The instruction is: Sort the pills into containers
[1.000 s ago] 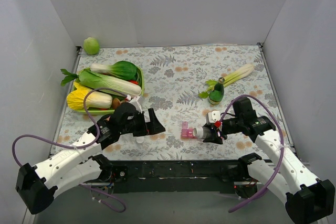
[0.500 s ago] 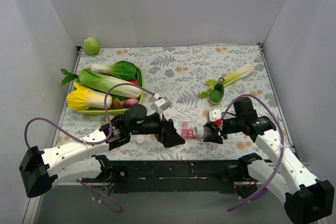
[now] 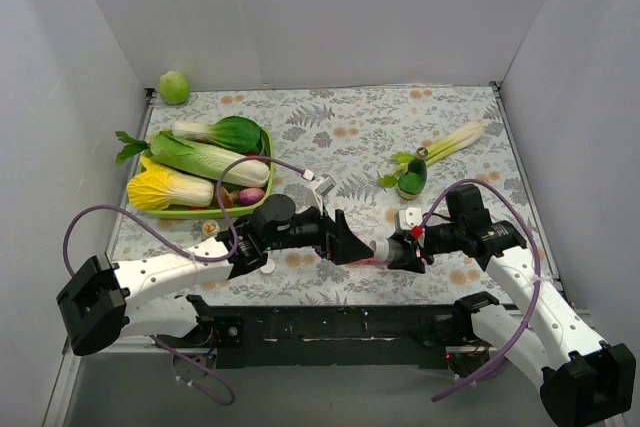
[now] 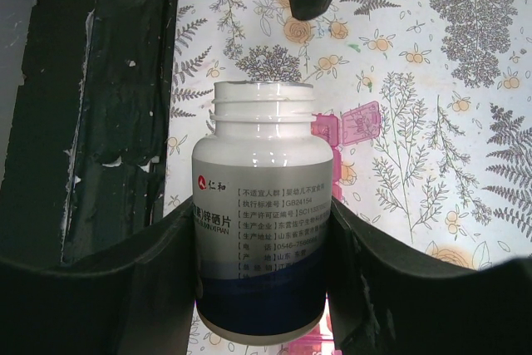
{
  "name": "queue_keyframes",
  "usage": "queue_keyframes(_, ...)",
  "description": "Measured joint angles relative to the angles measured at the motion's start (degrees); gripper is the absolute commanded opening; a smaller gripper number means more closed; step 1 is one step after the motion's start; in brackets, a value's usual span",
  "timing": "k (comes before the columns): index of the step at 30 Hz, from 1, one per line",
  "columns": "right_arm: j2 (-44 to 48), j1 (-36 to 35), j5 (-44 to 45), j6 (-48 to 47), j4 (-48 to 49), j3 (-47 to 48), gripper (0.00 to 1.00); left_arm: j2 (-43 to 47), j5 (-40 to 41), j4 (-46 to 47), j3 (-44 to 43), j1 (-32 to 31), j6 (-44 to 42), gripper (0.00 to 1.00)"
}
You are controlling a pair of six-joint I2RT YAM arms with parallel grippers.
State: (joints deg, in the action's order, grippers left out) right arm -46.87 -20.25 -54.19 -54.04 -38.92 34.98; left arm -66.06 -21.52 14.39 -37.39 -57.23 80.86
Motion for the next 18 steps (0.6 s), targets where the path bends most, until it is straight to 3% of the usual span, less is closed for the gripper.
queue_keyframes(12, 0.02, 0.07, -0.17, 0.15, 0.07, 0.00, 0.03, -10.99, 4.61, 3.43, -1.64, -1.97, 8.92, 0.91)
queue_keyframes(18, 0.02, 0.13, -0.22, 0.24, 0.09, 0.00, 0.04, -15.21, 5.05, 3.65, -4.74, -3.15, 11.26, 0.77)
